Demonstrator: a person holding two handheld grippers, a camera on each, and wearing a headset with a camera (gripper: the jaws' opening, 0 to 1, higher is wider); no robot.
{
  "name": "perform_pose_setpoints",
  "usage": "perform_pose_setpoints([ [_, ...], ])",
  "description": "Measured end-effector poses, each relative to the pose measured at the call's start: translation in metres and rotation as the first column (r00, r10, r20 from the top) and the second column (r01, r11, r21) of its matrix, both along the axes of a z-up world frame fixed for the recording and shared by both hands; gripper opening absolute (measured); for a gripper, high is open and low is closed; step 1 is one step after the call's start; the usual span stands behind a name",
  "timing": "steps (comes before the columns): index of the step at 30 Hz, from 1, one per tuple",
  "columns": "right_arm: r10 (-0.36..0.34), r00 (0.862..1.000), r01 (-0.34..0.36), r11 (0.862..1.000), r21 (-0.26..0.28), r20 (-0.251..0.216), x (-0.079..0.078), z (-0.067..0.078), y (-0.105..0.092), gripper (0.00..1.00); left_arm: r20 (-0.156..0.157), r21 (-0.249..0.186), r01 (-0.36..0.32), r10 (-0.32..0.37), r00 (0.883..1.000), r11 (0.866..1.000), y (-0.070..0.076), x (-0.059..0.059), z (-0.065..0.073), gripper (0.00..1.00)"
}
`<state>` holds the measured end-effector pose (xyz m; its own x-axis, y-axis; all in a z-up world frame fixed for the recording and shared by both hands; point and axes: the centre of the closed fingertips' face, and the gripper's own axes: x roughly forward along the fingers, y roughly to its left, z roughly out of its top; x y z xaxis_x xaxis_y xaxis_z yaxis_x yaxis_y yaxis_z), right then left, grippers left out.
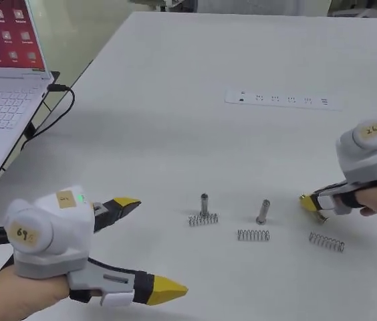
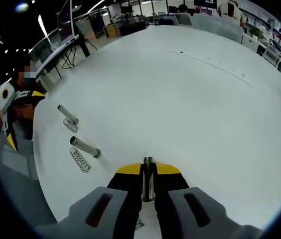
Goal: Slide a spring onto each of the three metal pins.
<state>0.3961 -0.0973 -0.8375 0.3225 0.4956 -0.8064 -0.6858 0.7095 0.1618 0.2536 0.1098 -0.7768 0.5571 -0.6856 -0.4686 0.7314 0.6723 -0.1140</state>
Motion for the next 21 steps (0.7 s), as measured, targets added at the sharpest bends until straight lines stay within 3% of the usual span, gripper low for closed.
perform_pose_setpoints([
  [12, -0.038, 0.998, 0.034, 0.996, 0.085, 0.054, -0.011, 0.013, -0.008, 0.05, -0.005, 0.004, 0.011, -0.011, 1.000, 1.000, -0.005, -0.003, -0.001, 0.97],
  [21, -0.033, 0.994, 0.021, 0.994, 0.107, 0.107, -0.013, 0.021, -0.014, 0.05, -0.001, 0.002, 0.014, -0.014, 1.000, 1.000, -0.007, -0.002, 0.000, 0.97],
])
